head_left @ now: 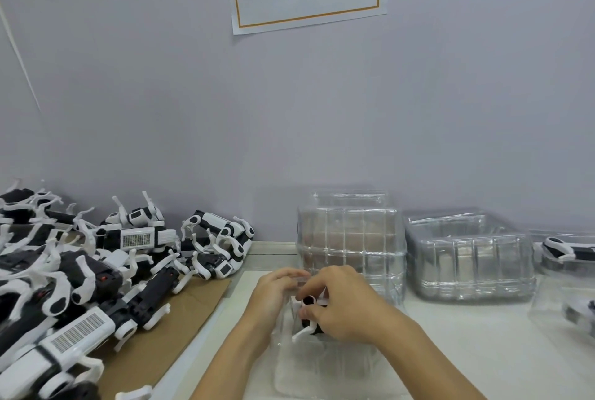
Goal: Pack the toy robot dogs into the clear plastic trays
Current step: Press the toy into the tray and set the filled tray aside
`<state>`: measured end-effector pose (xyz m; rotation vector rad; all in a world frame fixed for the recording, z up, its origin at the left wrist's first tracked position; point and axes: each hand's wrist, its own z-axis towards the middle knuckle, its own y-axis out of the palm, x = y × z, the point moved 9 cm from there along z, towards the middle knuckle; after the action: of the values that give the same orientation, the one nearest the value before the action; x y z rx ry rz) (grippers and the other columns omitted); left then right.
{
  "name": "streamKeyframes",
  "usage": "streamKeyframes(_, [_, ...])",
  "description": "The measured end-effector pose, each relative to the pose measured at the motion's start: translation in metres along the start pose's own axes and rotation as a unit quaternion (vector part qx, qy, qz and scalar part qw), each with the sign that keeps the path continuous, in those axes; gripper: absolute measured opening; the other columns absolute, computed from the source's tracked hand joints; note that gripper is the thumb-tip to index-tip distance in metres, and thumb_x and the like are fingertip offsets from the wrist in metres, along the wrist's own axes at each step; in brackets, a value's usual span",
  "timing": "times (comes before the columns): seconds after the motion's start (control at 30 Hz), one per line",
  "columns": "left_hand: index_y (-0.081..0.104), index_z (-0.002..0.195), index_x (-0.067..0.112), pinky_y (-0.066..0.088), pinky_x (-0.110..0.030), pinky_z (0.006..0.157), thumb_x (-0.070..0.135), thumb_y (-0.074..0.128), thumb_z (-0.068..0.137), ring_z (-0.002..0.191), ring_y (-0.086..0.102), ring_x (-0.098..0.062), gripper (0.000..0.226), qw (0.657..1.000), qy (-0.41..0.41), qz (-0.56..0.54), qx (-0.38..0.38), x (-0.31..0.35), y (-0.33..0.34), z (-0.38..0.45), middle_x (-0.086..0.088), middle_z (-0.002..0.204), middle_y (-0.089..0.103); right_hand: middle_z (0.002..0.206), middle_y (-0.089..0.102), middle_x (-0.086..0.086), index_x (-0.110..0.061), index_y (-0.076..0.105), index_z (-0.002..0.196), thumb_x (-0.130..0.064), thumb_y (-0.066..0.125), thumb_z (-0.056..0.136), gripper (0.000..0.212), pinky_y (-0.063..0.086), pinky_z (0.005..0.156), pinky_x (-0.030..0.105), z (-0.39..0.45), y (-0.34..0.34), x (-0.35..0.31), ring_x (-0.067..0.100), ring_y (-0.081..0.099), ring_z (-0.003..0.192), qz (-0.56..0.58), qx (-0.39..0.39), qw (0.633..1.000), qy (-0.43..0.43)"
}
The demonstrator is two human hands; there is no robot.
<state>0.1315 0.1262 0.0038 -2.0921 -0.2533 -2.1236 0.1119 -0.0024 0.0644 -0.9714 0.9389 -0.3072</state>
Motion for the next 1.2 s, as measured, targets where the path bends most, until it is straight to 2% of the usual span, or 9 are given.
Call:
streamKeyframes(0.13, [0.077,0.084,0.017,0.051,-0.035,0.082,0.011,0.063,0.081,0.092,0.070,-0.023,0.015,0.998,-0.002,0.062,0.024,0.007,-0.006,-0.002,-0.006,0.093,0.076,0.103,0.064,-0.013,-0.032,0.071,0.109,-0.037,0.063,0.091,0.021,0.047,0.082,0.023,-0.004,-0.004,0.000,0.009,0.058,0.097,-0.023,-0.024,0.999,0.020])
streamKeyframes(0.33, [0.062,0.093,0.009,0.046,-0.027,0.049,0.021,0.052,0.096,0.059,0.062,-0.024,0.016,0.983,-0.048,0.166,0.052,0.013,-0.010,-0.011,-0.010,0.082,0.063,0.109,0.066,-0.001,-0.017,0.069,0.109,-0.015,0.054,0.088,0.026,0.057,0.084,0.034,-0.016,-0.025,0.017,0.019,0.064,0.099,-0.103,-0.099,0.982,0.120])
streamKeyframes(0.47, [0.056,0.093,0.002,0.052,-0.030,0.050,0.019,0.043,0.097,0.061,0.070,-0.035,0.022,0.984,-0.098,0.126,-0.074,0.010,0.022,-0.024,-0.016,0.075,0.072,0.120,0.055,0.006,-0.014,0.054,0.117,-0.009,0.052,0.089,0.029,0.050,0.084,0.032,-0.025,-0.044,0.024,0.023,0.057,0.103,-0.189,-0.105,0.961,0.175])
streamKeyframes(0.6, [0.062,0.104,0.000,0.058,-0.035,0.064,0.013,0.039,0.097,0.074,0.071,-0.033,0.027,0.971,-0.103,0.110,-0.183,0.008,0.051,-0.035,-0.025,0.098,0.073,0.121,0.051,0.006,-0.016,0.049,0.122,-0.013,0.055,0.091,0.032,0.046,0.085,0.033,-0.019,-0.056,0.010,0.025,0.054,0.108,-0.174,-0.025,0.973,0.152])
streamKeyframes(0.73, [0.063,0.122,0.019,0.055,-0.037,0.095,-0.005,0.045,0.088,0.116,0.067,-0.028,0.045,0.921,-0.126,0.038,-0.366,0.000,0.079,-0.059,-0.001,0.119,0.072,0.124,0.051,0.003,-0.022,0.047,0.129,-0.013,0.052,0.092,0.038,0.045,0.084,0.030,-0.011,-0.037,-0.010,0.022,0.054,0.107,-0.063,-0.030,0.994,0.086])
streamKeyframes(0.8, [0.058,0.129,0.015,0.054,-0.036,0.095,-0.004,0.050,0.088,0.122,0.063,-0.027,0.046,0.911,-0.118,0.030,-0.393,0.000,0.084,-0.064,0.001,0.121,0.069,0.129,0.051,0.004,-0.024,0.045,0.133,-0.015,0.047,0.095,0.039,0.041,0.078,0.028,-0.010,-0.023,-0.011,0.022,0.056,0.104,-0.041,-0.055,0.994,0.081])
streamKeyframes(0.9, [0.061,0.125,0.003,0.053,-0.034,0.088,-0.005,0.050,0.088,0.110,0.069,-0.024,0.039,0.937,-0.079,0.090,-0.327,0.002,0.074,-0.050,-0.007,0.113,0.068,0.135,0.052,0.007,-0.023,0.043,0.138,-0.021,0.043,0.099,0.039,0.041,0.078,0.029,-0.011,-0.015,0.004,0.024,0.058,0.107,-0.060,-0.088,0.988,0.111])
streamKeyframes(1.07, [0.069,0.113,0.012,0.054,-0.031,0.074,-0.007,0.037,0.089,0.092,0.074,-0.022,0.044,0.971,-0.041,0.143,-0.189,0.005,0.047,-0.030,-0.006,0.107,0.073,0.141,0.048,0.004,-0.023,0.046,0.139,-0.024,0.044,0.101,0.039,0.043,0.082,0.028,-0.023,-0.030,0.039,0.023,0.056,0.115,-0.140,-0.137,0.960,0.202])
streamKeyframes(1.2, [0.070,0.100,0.016,0.053,-0.028,0.069,-0.003,0.040,0.091,0.080,0.073,-0.015,0.037,0.987,-0.012,0.151,-0.062,0.012,0.026,-0.020,0.002,0.092,0.076,0.106,0.069,0.005,-0.013,0.052,0.133,-0.017,0.039,0.099,0.037,0.048,0.064,0.023,-0.034,-0.041,0.066,0.015,0.062,0.076,-0.176,-0.196,0.927,0.267])
